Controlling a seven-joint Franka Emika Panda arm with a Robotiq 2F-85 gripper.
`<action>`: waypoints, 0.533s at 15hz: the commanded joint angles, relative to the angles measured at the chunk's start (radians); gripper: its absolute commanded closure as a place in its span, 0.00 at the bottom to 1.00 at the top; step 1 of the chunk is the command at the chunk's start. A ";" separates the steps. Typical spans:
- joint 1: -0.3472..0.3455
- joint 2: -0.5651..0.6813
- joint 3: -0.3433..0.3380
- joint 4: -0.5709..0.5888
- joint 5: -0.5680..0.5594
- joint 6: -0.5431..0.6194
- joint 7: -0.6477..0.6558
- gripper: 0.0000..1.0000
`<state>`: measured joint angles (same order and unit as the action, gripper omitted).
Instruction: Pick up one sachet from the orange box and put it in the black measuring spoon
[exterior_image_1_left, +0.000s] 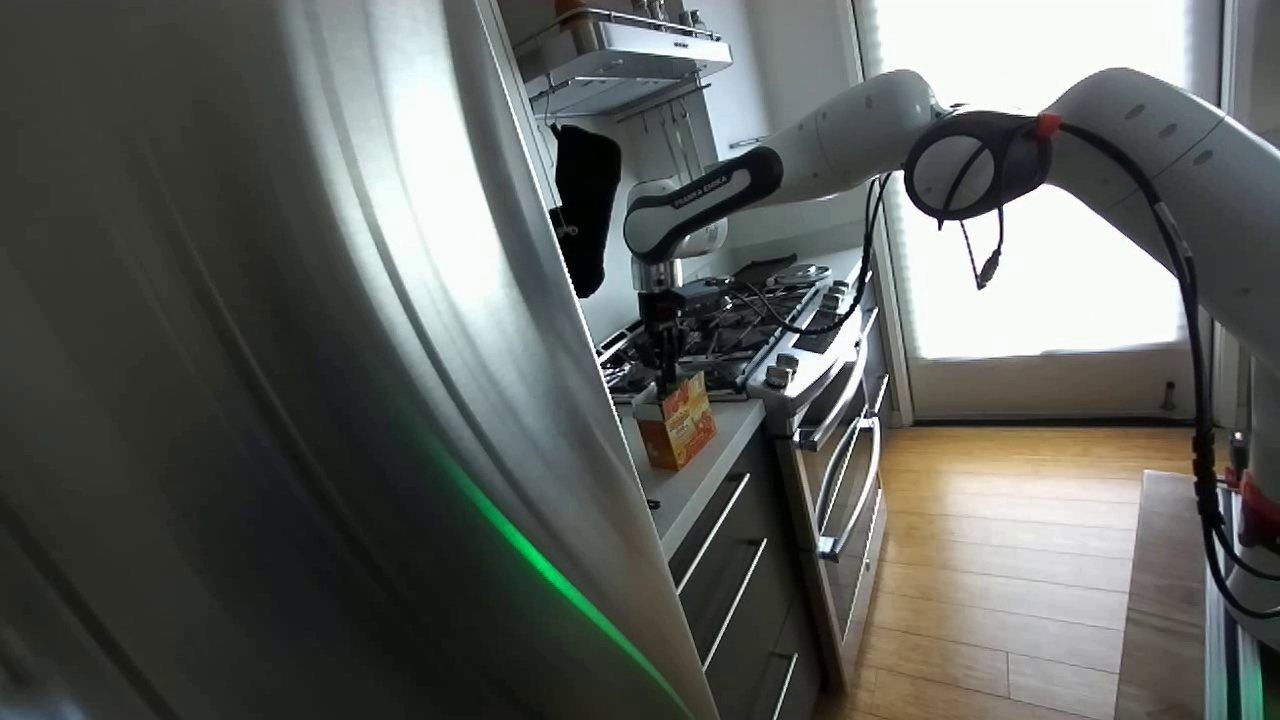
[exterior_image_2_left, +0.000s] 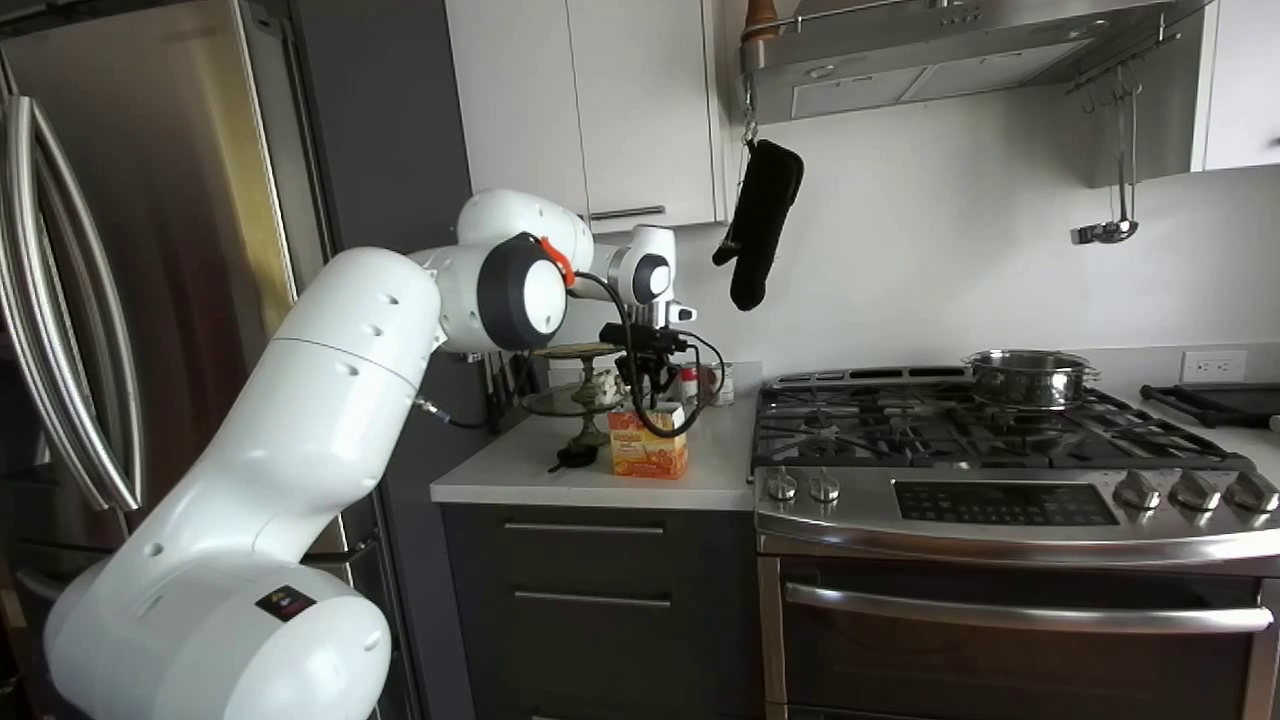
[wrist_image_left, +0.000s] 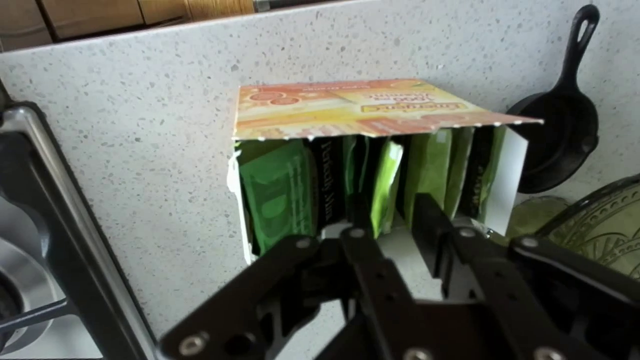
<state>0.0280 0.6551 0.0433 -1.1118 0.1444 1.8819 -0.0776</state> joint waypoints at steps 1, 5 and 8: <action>-0.004 0.045 0.001 0.074 -0.017 -0.064 0.025 0.79; -0.005 0.067 0.000 0.107 -0.017 -0.086 0.030 0.95; -0.007 0.076 -0.002 0.128 -0.020 -0.092 0.035 1.00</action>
<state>0.0262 0.7009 0.0412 -1.0433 0.1406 1.8365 -0.0640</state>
